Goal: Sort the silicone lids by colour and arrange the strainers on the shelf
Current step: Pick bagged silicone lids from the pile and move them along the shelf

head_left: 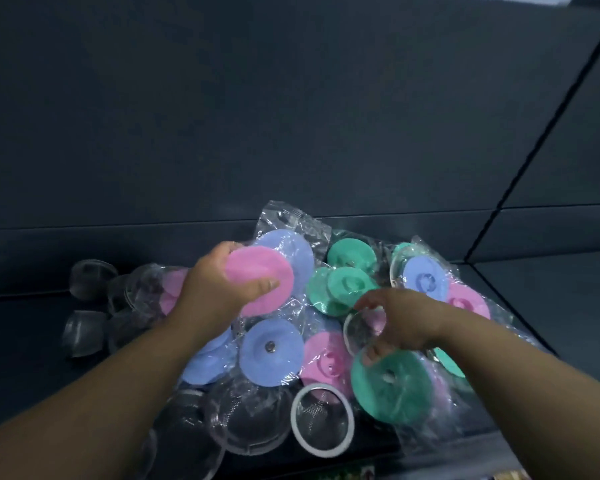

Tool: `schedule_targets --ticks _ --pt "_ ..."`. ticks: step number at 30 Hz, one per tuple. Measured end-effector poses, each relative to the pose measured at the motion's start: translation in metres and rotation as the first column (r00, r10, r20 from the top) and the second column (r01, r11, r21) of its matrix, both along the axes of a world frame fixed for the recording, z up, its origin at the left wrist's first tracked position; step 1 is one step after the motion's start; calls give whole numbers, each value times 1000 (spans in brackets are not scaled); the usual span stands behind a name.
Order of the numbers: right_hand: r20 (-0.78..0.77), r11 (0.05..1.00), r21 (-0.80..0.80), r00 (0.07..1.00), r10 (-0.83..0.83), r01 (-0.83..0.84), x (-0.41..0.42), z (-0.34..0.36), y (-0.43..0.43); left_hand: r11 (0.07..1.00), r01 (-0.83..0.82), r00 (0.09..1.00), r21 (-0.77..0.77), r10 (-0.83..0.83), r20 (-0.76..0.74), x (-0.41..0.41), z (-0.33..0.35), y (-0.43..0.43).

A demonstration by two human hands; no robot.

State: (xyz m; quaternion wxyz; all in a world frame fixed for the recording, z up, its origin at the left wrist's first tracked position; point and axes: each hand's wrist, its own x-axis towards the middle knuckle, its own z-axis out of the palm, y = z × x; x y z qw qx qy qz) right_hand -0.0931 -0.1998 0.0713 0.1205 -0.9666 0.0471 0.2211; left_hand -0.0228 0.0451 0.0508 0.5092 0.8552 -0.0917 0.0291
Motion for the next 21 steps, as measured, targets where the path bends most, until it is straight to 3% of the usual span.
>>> schedule_targets --ticks 2,5,9,13,16,21 --pt "-140 998 28 988 67 -64 -8 -7 -9 999 32 999 -17 -33 -23 -6 -3 -15" --pt "-174 986 48 971 165 -159 -18 -31 -18 998 67 997 -20 -68 -45 -13 -11 -33" --pt "6 984 87 988 157 -157 -21 -44 -25 999 49 997 19 -48 -65 -17 -19 -47" --pt "135 950 313 988 -71 25 -18 -41 -36 999 -24 998 -27 23 -57 -22 -19 -51" --pt "178 856 503 955 -239 120 -18 -35 -47 990 -99 993 -104 92 -72 -28 -17 -52" --pt "98 542 821 890 -445 181 -19 -30 -63 939 -190 977 -288 150 -154 -37 -12 -61"
